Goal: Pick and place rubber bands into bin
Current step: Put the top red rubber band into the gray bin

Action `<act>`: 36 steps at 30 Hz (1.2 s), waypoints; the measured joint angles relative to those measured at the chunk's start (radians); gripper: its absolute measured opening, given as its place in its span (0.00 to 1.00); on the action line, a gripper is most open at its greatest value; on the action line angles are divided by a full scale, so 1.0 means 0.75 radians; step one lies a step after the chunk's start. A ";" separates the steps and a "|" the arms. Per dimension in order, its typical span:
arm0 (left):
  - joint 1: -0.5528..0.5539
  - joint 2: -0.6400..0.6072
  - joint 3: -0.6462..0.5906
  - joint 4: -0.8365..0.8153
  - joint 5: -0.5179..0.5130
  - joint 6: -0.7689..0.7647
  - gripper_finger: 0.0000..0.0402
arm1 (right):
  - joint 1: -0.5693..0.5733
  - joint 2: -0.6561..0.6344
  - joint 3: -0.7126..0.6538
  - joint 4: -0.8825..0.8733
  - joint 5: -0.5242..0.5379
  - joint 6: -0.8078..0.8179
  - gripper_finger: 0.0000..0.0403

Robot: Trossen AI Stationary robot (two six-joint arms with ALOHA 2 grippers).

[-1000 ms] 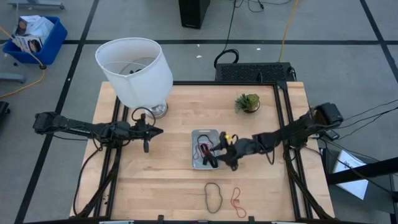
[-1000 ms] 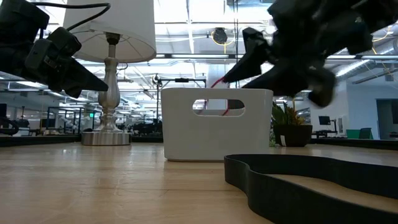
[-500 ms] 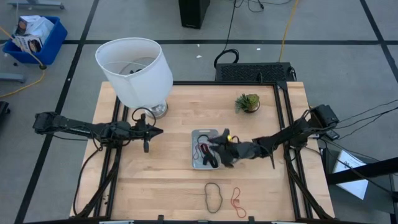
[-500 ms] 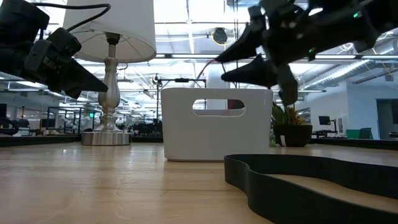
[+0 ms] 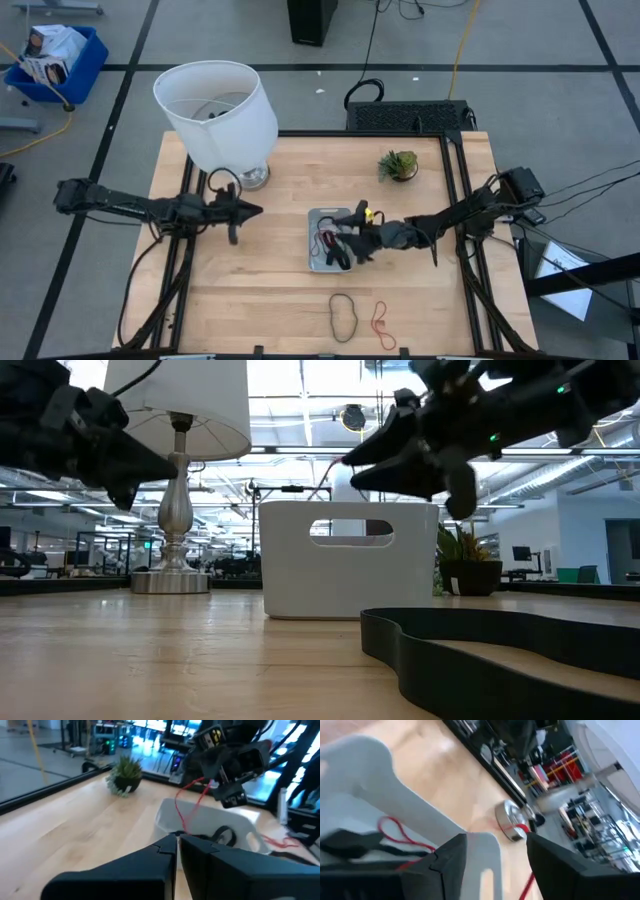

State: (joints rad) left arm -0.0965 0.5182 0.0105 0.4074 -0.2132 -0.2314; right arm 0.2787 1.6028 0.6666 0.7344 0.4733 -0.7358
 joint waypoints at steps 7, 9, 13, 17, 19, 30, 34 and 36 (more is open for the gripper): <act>-0.099 0.162 0.000 0.158 -0.130 0.006 0.21 | -0.024 0.000 0.000 0.002 -0.002 0.060 0.49; -0.116 0.238 0.007 0.204 -0.147 0.012 0.28 | -0.021 0.000 0.000 0.005 -0.013 0.067 0.49; -0.137 0.419 0.095 0.227 -0.148 0.025 0.41 | -0.026 0.000 0.000 0.057 -0.004 0.069 0.49; -0.145 0.628 0.235 0.219 -0.148 0.078 0.49 | -0.022 0.000 0.000 0.083 -0.013 0.068 0.49; -0.145 0.731 0.308 0.219 -0.148 0.114 0.51 | -0.024 0.000 0.000 0.084 -0.009 0.069 0.49; -0.142 1.146 0.701 0.216 -0.031 0.172 0.52 | -0.022 0.000 0.000 0.083 -0.009 0.091 0.49; -0.142 1.274 0.834 0.116 -0.065 0.212 0.52 | -0.021 0.000 0.000 0.093 -0.009 0.092 0.49; -0.142 1.332 0.891 0.082 -0.083 0.233 0.52 | -0.021 0.000 0.000 0.100 -0.008 0.091 0.49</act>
State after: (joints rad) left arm -0.2031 1.5174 0.6787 0.4686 -0.2755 -0.0569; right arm 0.2630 1.6024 0.6666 0.8092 0.4671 -0.6673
